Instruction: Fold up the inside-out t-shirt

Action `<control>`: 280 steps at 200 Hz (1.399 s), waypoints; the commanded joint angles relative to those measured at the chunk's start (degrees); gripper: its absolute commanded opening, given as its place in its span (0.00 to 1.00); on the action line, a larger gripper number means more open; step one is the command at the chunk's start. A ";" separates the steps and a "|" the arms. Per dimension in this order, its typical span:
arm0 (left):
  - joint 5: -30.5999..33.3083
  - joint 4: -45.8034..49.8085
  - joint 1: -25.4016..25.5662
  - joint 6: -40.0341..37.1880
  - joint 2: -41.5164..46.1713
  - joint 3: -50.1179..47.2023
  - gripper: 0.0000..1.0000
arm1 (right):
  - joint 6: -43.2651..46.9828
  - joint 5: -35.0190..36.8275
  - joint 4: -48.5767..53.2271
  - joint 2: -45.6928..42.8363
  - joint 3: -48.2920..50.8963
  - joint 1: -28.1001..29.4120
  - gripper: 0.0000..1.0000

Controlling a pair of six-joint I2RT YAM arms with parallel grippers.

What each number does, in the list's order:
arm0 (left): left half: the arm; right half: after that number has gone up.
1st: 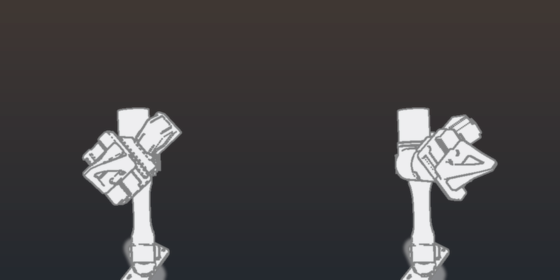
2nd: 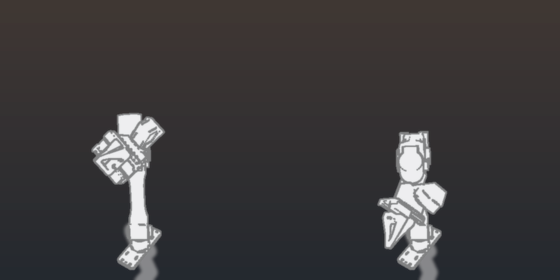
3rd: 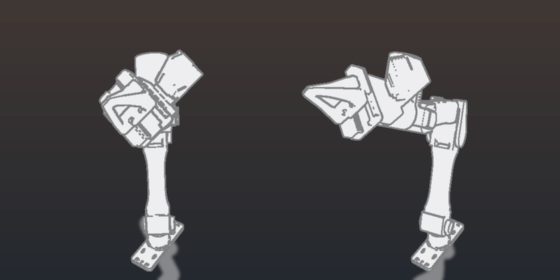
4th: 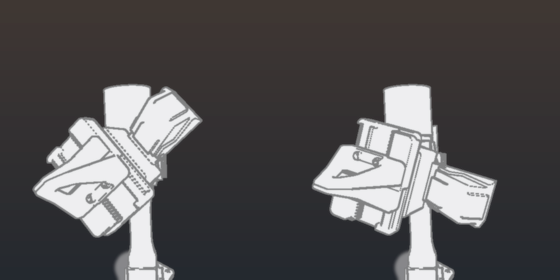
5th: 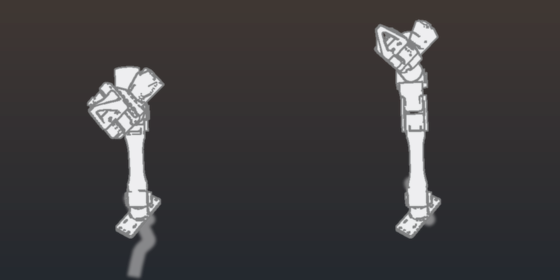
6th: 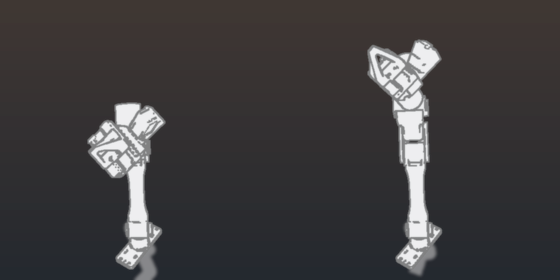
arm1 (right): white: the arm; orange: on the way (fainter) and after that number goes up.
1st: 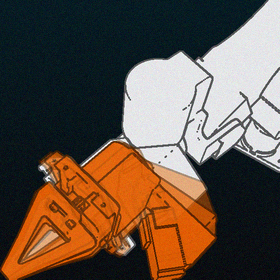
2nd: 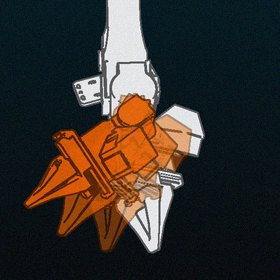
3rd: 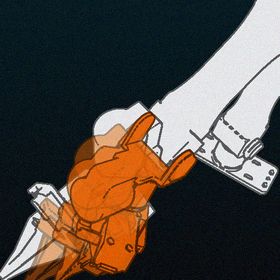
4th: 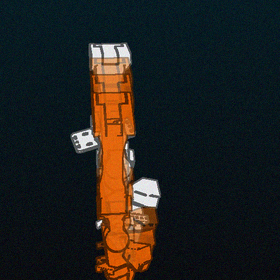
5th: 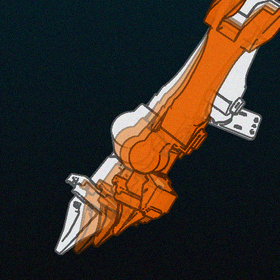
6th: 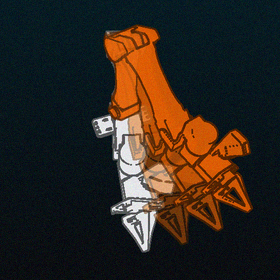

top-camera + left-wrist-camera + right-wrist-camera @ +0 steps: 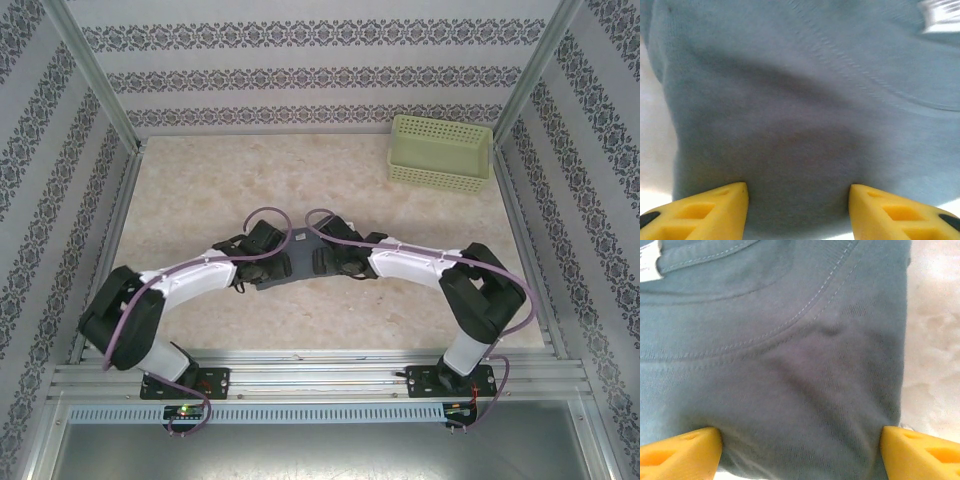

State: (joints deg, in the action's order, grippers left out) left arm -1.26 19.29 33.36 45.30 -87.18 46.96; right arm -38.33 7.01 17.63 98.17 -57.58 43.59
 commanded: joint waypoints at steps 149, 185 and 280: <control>0.81 8.87 -27.76 -13.97 -18.85 30.86 0.55 | 0.50 -13.86 0.33 28.59 -42.08 -6.96 0.82; 3.20 11.67 -22.83 -13.48 -11.69 28.45 0.64 | 3.60 -12.06 3.19 18.81 -36.37 -8.14 0.90; 8.38 15.78 -13.66 -14.83 -31.34 42.74 0.78 | 2.43 -5.90 -0.95 -13.27 1.17 -8.30 0.91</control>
State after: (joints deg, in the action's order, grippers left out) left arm 3.25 30.02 20.14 32.08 -114.74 85.21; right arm -35.70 -1.87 16.80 91.61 -63.29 35.11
